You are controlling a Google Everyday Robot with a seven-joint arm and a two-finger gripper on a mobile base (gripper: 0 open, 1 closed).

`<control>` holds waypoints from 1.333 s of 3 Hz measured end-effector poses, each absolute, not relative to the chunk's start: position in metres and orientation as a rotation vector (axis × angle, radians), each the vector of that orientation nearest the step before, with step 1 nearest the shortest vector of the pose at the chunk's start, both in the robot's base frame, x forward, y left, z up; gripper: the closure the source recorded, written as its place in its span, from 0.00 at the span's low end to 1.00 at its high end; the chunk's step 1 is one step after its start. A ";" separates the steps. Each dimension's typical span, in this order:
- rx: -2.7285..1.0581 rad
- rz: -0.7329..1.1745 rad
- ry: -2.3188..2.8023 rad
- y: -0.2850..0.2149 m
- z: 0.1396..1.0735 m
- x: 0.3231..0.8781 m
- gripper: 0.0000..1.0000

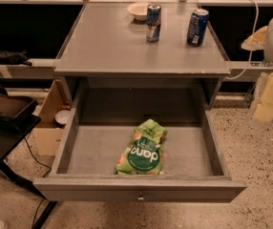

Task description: Pick green rice chip bag from top drawer and place on counter

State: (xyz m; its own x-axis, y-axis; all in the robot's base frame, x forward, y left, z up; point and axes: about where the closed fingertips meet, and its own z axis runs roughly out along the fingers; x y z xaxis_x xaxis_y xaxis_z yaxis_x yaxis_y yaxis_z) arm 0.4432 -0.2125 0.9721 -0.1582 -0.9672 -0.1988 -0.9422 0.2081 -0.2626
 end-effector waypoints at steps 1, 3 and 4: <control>-1.956 -0.130 2.054 -0.202 0.955 0.453 0.00; -2.346 -0.129 1.709 -0.151 0.897 0.461 0.00; -2.617 -0.028 1.458 -0.105 0.824 0.448 0.00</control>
Offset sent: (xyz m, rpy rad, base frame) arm 0.0289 0.0539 -0.0626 -0.2109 0.0027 0.5136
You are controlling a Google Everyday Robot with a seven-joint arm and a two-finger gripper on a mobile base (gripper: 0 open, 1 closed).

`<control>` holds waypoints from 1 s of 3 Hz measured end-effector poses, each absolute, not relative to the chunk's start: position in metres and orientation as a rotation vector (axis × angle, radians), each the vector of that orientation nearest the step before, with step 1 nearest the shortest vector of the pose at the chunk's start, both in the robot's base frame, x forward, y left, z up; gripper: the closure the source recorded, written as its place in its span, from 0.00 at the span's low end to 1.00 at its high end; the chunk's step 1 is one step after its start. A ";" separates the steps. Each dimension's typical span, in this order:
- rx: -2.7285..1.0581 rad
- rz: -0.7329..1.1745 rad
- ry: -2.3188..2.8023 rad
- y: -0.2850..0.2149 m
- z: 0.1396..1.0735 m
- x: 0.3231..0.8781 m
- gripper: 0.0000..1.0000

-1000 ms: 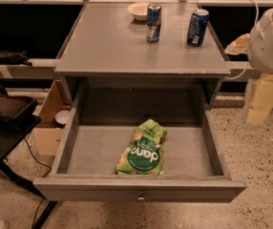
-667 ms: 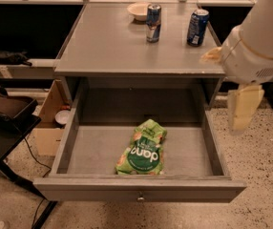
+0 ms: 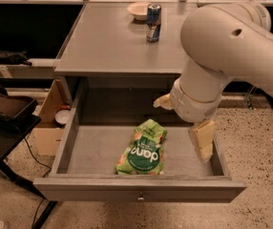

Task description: Pick green rice chip bag from top drawer and place on counter

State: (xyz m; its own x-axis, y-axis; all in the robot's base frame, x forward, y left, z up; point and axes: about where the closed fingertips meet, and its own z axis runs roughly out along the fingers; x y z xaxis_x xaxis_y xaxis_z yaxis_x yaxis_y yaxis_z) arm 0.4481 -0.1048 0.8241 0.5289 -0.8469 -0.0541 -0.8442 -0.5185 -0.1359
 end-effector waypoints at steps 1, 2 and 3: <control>-2.623 -0.023 1.463 -0.106 0.821 0.446 0.00; -2.679 -0.110 1.428 -0.104 0.818 0.449 0.00; -2.819 -0.245 1.162 -0.095 0.773 0.476 0.00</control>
Offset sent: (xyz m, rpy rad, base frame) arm 0.0070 0.0057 -0.0078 -0.1661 -0.0913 0.0895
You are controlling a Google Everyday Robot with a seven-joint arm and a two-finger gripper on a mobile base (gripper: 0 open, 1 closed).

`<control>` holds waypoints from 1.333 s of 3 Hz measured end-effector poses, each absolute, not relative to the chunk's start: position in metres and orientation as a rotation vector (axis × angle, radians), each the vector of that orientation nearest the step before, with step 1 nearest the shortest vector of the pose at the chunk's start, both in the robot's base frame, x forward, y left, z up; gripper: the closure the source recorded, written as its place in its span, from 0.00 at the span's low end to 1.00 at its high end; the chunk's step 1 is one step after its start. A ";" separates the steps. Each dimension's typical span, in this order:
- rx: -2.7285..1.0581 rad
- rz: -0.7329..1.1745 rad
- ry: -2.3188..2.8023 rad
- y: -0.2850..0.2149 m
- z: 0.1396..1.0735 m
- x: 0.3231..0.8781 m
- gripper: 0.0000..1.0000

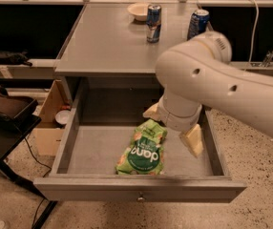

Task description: Pick green rice chip bag from top drawer and place on counter

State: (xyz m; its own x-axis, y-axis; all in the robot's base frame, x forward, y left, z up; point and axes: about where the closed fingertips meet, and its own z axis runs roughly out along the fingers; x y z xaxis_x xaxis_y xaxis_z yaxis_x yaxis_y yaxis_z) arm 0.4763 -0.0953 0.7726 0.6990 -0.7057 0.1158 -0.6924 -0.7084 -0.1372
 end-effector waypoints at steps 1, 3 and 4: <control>-2.873 -0.292 0.925 -0.086 0.735 0.505 0.00; -2.846 -0.113 0.672 -0.039 0.640 0.532 0.00; -2.819 -0.028 0.671 -0.034 0.596 0.537 0.18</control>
Offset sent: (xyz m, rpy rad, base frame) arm 0.0826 0.0450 -0.1233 0.1226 -0.0208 0.3697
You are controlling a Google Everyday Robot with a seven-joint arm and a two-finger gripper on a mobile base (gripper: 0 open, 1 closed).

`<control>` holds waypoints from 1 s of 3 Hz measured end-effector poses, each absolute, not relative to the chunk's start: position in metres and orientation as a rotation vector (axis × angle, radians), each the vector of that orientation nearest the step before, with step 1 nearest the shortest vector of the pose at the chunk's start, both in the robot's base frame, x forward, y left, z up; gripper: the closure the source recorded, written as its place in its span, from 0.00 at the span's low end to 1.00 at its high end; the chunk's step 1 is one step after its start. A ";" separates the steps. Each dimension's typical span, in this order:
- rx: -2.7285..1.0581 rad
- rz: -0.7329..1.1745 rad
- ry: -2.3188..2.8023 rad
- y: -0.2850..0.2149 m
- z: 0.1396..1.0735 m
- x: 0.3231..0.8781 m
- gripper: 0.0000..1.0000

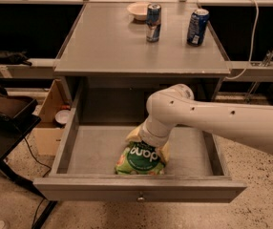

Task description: Pick green rice chip bag from top drawer and place on counter

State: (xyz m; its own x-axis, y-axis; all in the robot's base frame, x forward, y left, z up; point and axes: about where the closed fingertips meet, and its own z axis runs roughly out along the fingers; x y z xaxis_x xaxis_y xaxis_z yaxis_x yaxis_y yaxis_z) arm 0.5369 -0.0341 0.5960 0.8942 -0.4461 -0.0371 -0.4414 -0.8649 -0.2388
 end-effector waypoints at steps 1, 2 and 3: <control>-2.816 -0.013 0.671 -0.033 0.595 0.537 0.43; -2.816 -0.013 0.671 -0.033 0.600 0.537 0.65; -2.778 -0.092 0.759 -0.026 0.618 0.530 0.96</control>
Offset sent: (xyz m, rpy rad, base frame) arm 0.0003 0.0007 -0.0028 0.0056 0.0091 0.0008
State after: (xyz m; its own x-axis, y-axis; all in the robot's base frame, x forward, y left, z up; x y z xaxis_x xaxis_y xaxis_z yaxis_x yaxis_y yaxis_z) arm 0.5305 -0.0257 0.6182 0.8616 -0.5075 -0.0071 -0.4910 -0.8300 -0.2647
